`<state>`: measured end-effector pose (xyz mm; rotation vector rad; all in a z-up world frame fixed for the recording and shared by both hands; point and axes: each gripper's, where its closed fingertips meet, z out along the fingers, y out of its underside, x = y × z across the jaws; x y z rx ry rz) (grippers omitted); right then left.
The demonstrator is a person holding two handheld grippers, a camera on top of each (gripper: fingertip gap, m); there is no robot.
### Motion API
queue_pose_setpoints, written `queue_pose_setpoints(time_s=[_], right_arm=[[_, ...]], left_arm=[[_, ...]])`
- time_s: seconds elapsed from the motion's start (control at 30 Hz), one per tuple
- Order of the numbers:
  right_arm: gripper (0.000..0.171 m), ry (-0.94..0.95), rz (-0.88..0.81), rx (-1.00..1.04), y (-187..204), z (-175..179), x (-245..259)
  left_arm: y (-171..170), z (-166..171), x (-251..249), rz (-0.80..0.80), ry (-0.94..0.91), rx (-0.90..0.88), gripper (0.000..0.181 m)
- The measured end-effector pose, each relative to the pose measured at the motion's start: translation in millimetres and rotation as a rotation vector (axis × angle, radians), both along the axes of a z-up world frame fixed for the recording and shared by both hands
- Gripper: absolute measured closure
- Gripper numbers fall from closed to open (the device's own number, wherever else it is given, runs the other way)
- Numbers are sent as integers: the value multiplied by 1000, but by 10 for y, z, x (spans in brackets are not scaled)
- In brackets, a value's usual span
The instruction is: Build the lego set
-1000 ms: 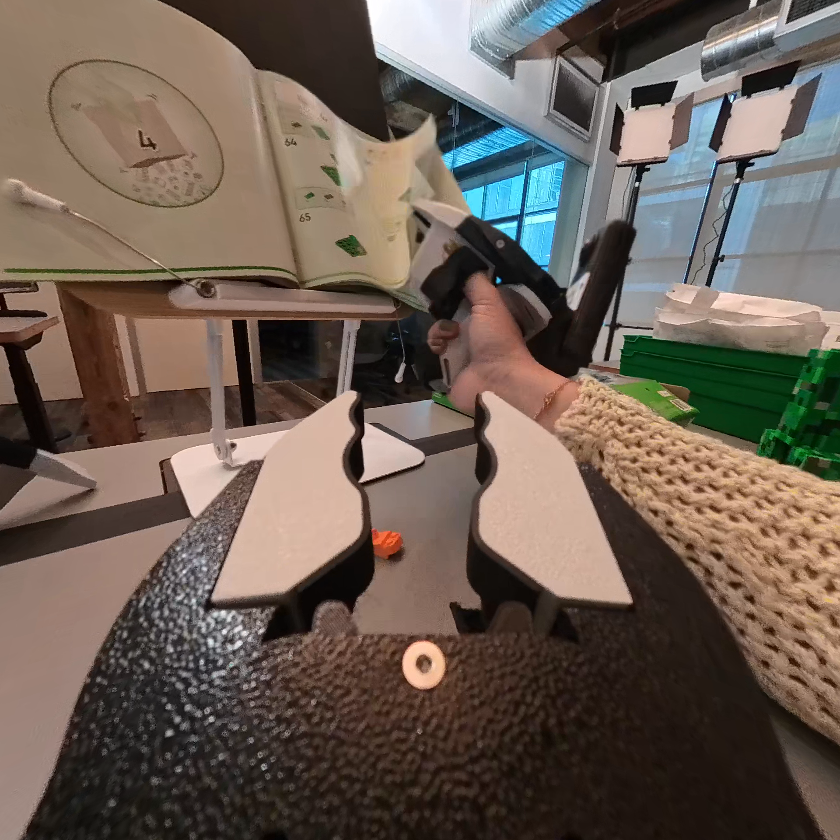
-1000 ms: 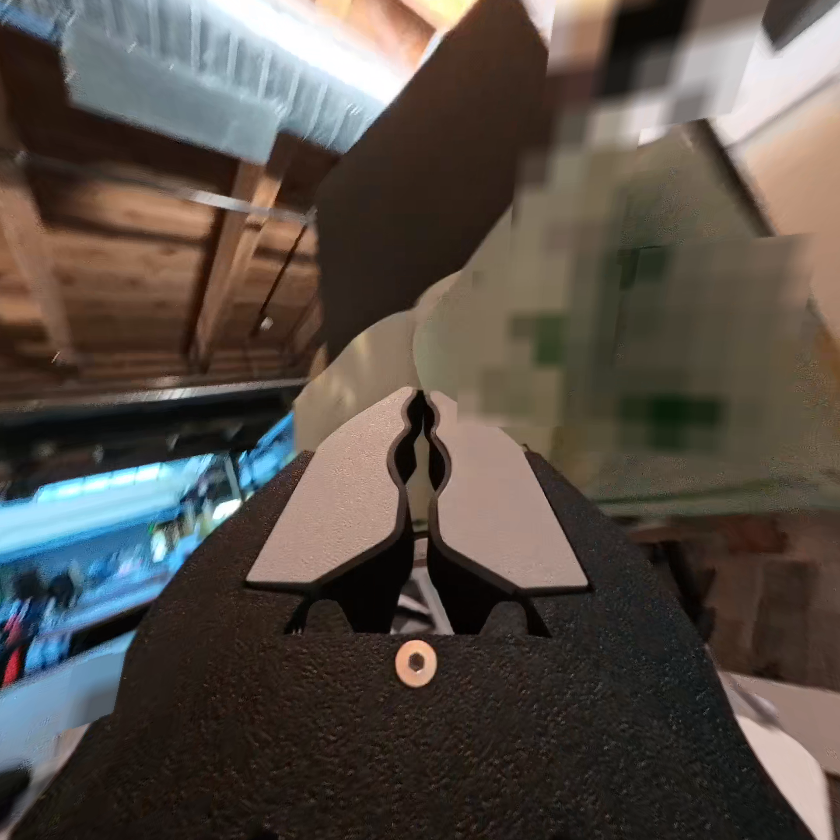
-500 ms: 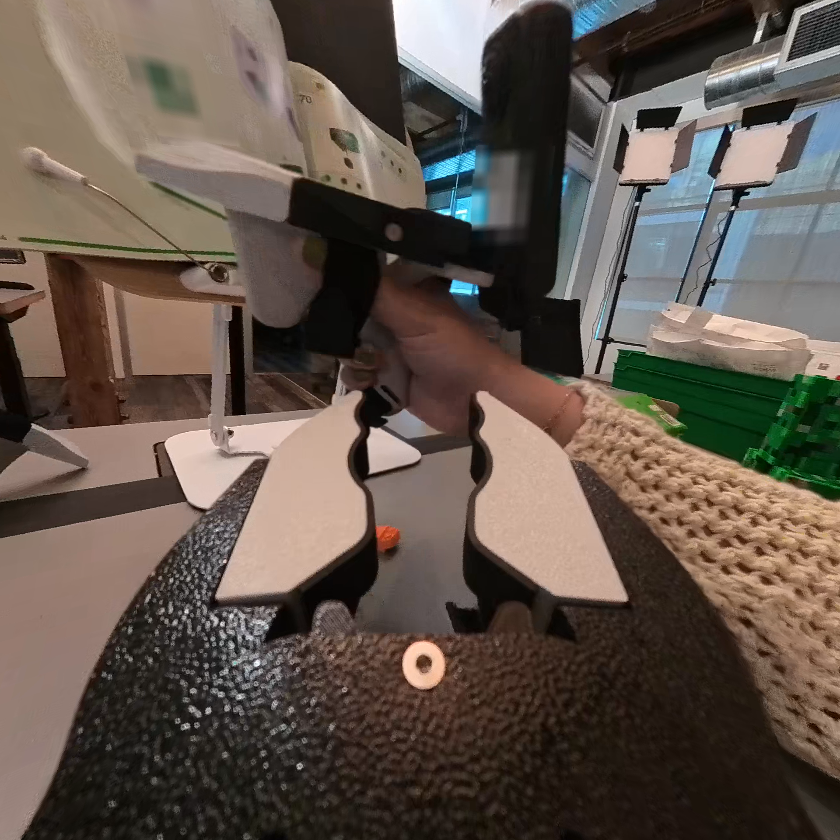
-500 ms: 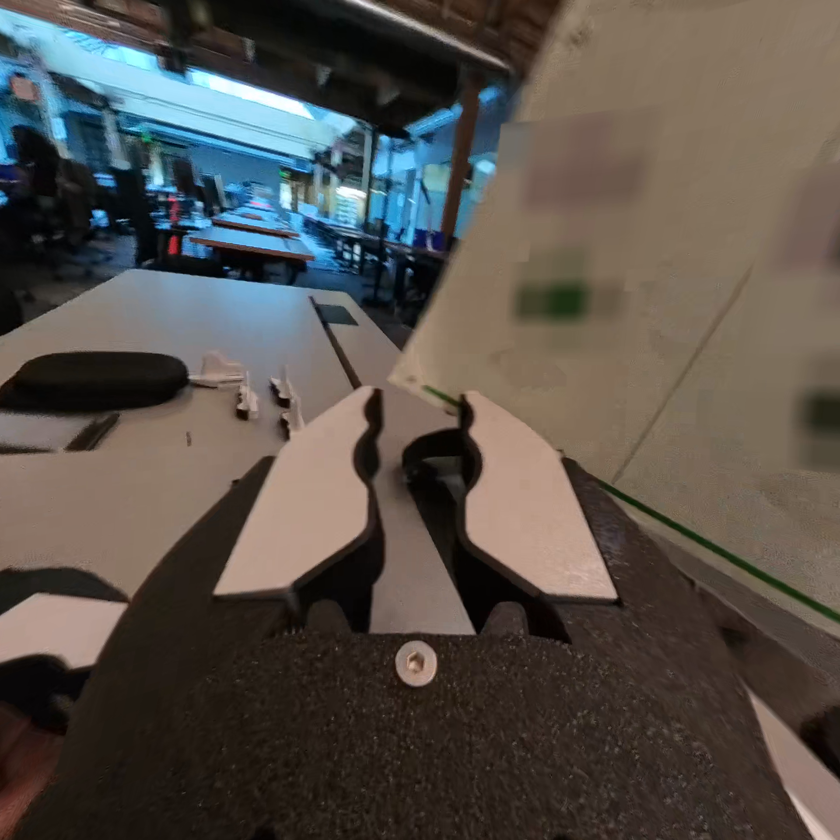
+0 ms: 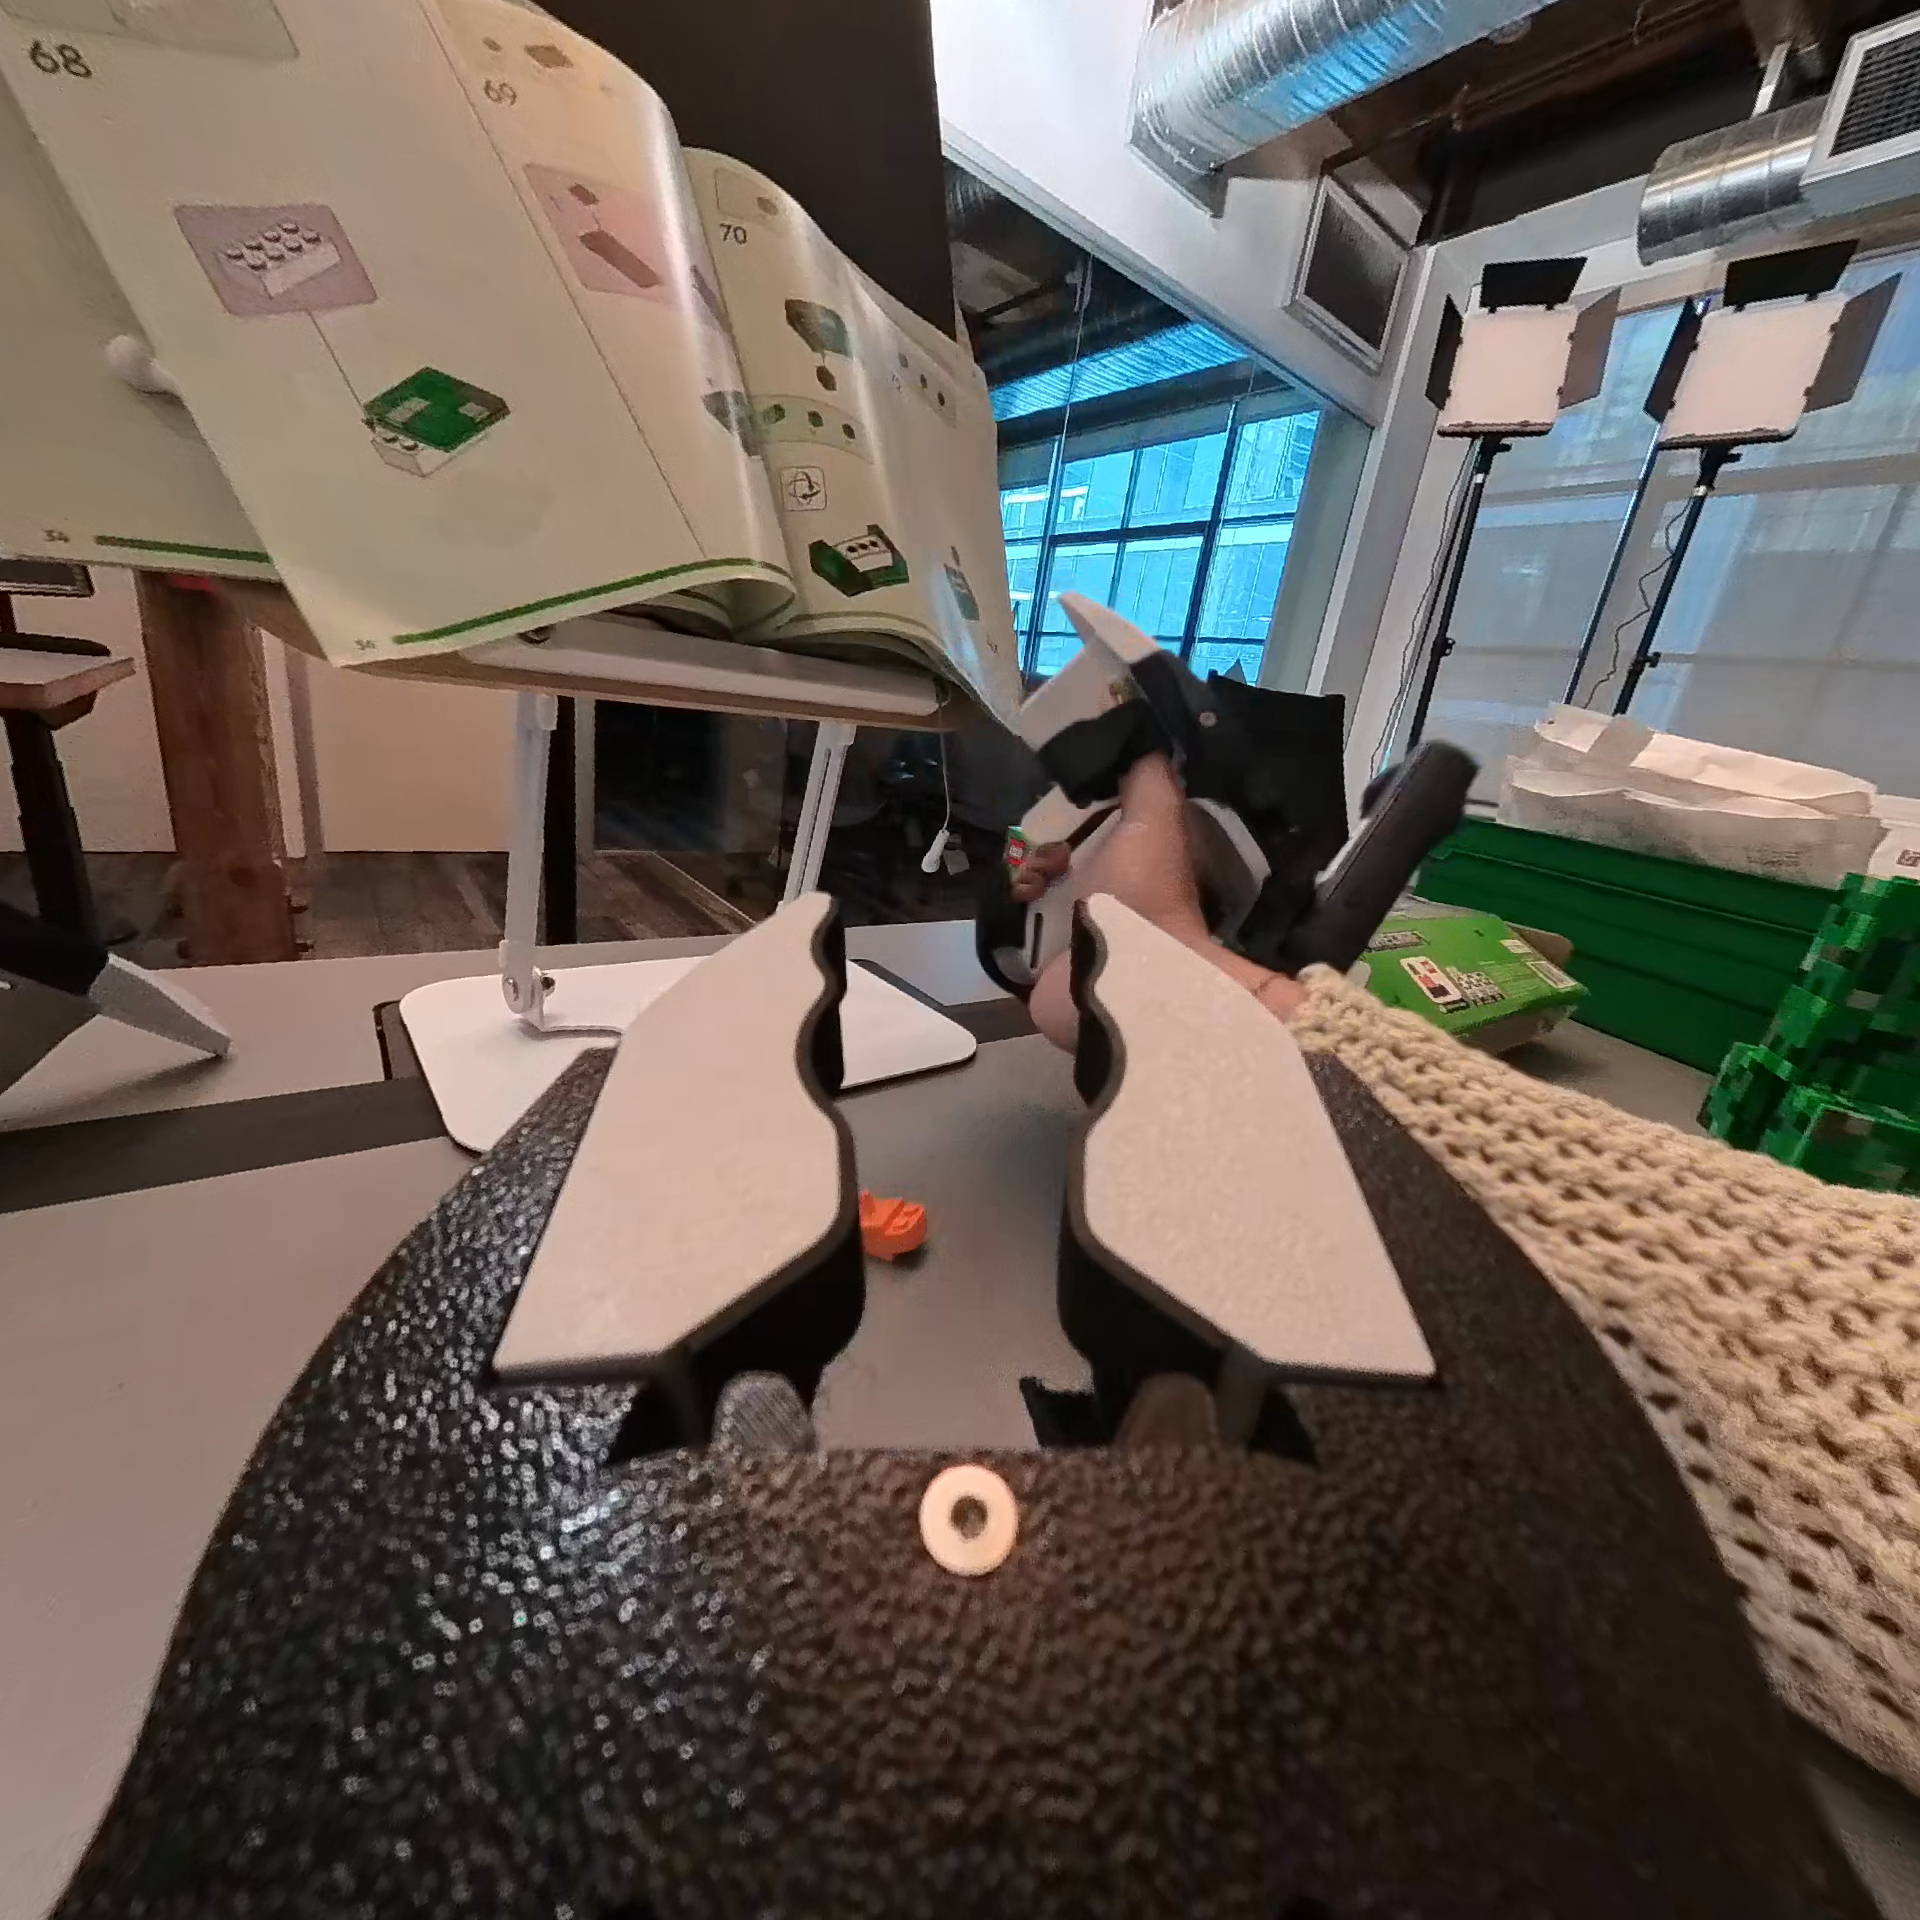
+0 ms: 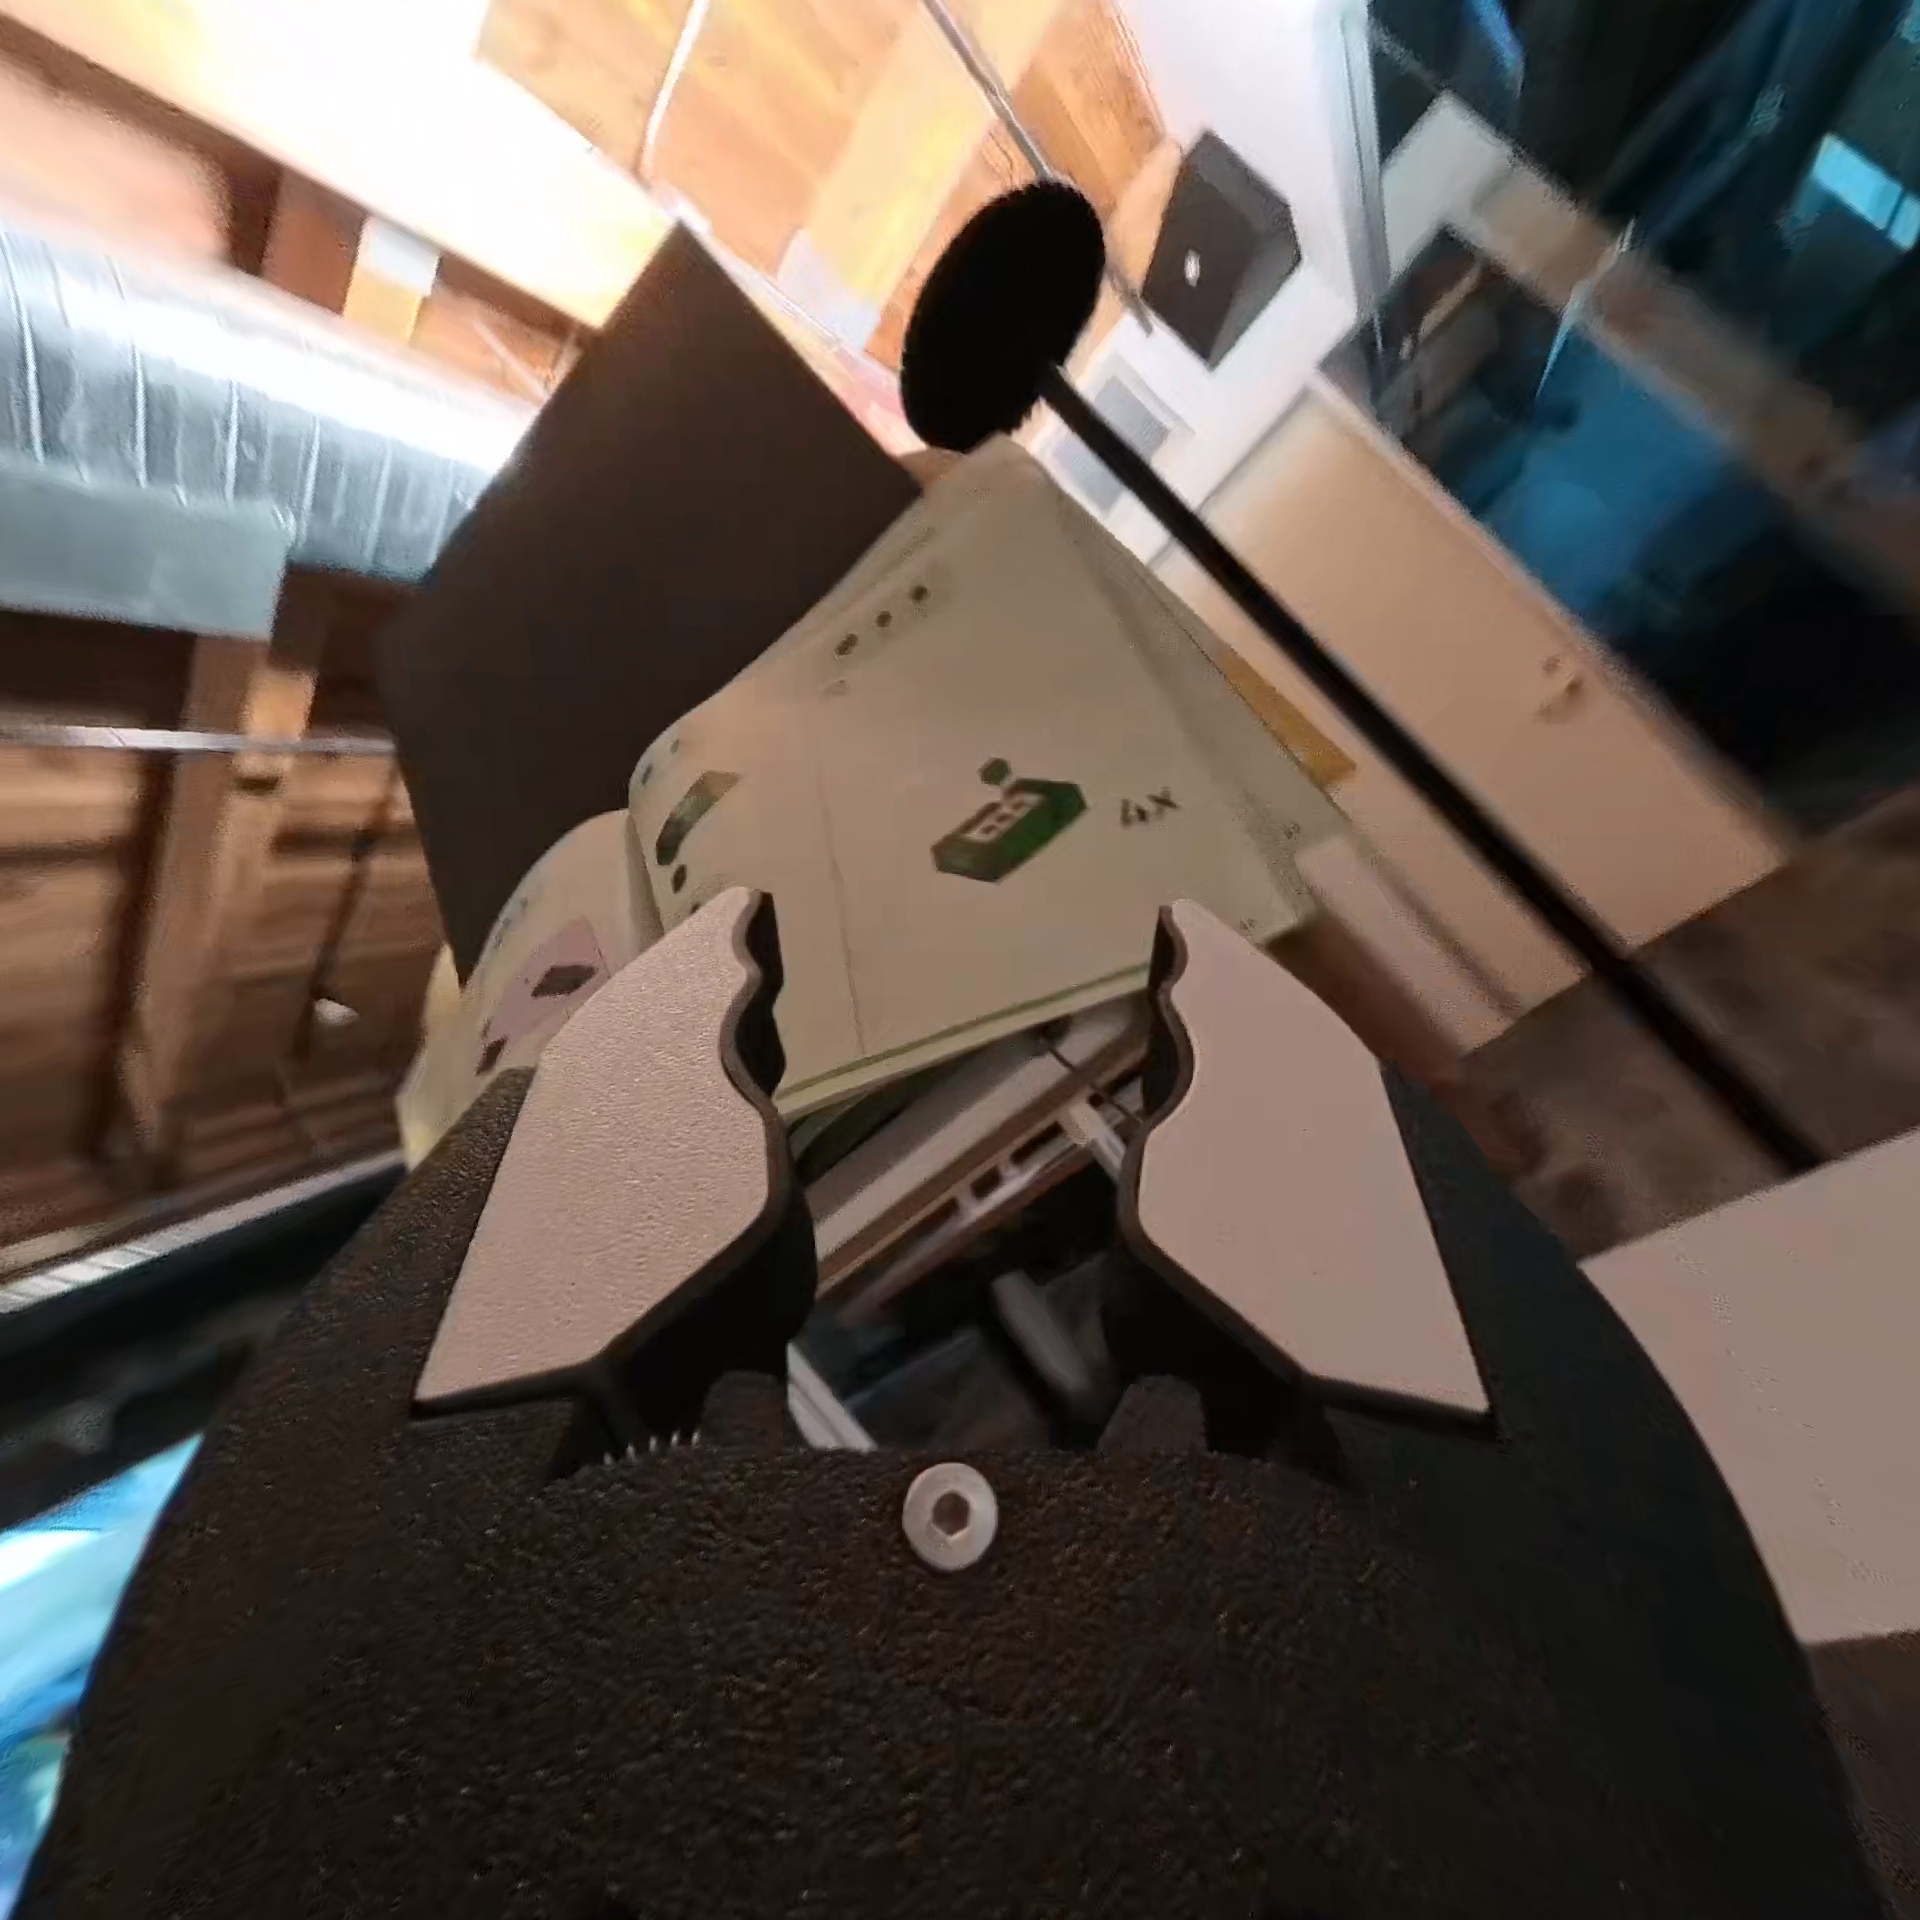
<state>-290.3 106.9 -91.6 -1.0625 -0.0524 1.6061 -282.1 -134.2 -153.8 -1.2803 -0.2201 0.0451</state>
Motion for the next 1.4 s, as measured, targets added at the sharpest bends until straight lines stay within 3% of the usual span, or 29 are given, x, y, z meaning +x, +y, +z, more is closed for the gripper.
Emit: queue_pose_setpoints(time_s=[0.1,0.2,0.37,0.5,0.6,0.63,0.73,0.9,1.0,1.17,1.4], right_arm=[[116,150,259,-135,113,-57,-69],[116,211,426,-256,200,-114,-161],[115,189,480,-306,205,-118,-256],[112,64,359,-320,258,-206,-255],[122,197,454,-319,235,-44,-216],[134,212,460,-300,218,-11,-196],[171,190,411,-197,109,102,-160],[171,76,257,238,-553,571,-176],[171,-29,311,478,-1100,701,-369],[170,-241,361,748,-1684,581,-677],[170,-431,348,870,-1969,357,-945]], left_arm=[[4,-3,7,-4,0,-1,141],[5,-2,10,-6,0,-1,141],[6,-4,10,-7,-1,-3,141],[8,-5,11,-8,-1,-4,141],[8,-5,10,-8,-1,-4,142],[9,-6,9,-8,-1,-4,142],[11,-9,7,-6,-1,-6,142],[14,-11,1,-4,-2,-8,143],[5,-8,-13,1,-7,-3,143],[-2,-10,-37,7,-18,1,144],[-1,-14,-45,5,-26,3,145]])
